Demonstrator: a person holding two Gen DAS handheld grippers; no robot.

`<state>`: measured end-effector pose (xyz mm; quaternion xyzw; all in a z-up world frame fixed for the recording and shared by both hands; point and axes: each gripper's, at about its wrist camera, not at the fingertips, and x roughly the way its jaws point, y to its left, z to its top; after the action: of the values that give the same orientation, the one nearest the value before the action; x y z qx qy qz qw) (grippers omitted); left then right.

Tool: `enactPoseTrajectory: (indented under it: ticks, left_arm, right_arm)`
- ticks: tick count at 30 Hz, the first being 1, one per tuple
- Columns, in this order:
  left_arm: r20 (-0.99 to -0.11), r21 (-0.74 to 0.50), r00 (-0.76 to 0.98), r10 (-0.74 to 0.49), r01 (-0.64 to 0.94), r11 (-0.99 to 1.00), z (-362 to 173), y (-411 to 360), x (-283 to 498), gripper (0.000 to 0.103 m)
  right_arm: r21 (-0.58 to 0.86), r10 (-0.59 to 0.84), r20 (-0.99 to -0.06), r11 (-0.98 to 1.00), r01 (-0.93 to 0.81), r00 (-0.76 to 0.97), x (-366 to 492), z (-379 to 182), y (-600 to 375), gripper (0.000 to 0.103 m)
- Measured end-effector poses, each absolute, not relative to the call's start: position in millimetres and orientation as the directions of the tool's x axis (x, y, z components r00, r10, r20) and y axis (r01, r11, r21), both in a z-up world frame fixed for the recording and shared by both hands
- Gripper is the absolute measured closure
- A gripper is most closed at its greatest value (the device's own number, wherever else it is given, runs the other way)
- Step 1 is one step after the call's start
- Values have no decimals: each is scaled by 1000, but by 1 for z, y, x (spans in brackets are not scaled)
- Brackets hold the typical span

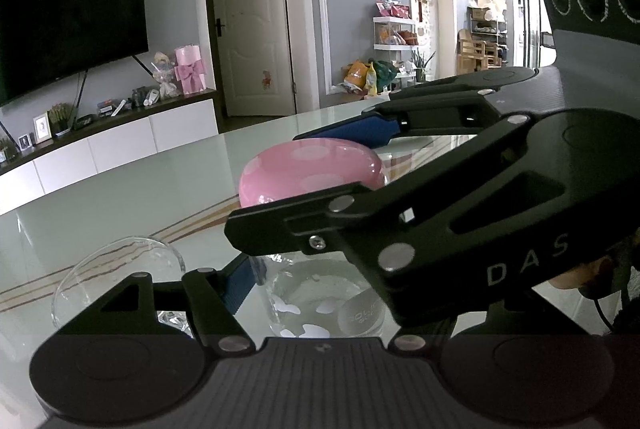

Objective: Unscrew bottle cap and pour

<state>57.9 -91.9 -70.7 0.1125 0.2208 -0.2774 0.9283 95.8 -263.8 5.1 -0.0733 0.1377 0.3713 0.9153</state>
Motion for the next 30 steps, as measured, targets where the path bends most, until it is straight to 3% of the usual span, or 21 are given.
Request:
enactPoseTrajectory:
  ticks: [2,6,11,15,20,26,30]
  left_arm:
    - [-481,85,747,-458,560,824,-69,-93,60,29]
    - [-494,91,750,-440,548,832,-67,-93,63,28]
    - [-497,70,751,-435,535,842,-63,-91,60,14]
    - [-510,63,750,-421,520,852,-62,-90,59,11]
    - [-513,84,762,-395,503,860,-60,-91,54,17]
    - [-519,88,763,-386,497,863,-59,-89,54,29]
    - [-522,91,764,-380,493,865,-57,-89,54,30]
  right_arm:
    - [-44,649,-322,717,-696,689,95,8,-261,37]
    - [-85,616,-338,733,-675,712,90,15,-258,12]
    - [-102,595,-385,732,-674,705,82,27,-256,6]
    - [-121,564,-412,744,-657,715,76,29,-252,6]
    - [-105,522,-432,781,-616,736,76,32,-247,10]
    - [-42,491,-466,819,-573,736,84,34,-242,26]
    - [-35,482,-486,823,-568,729,86,31,-236,32]
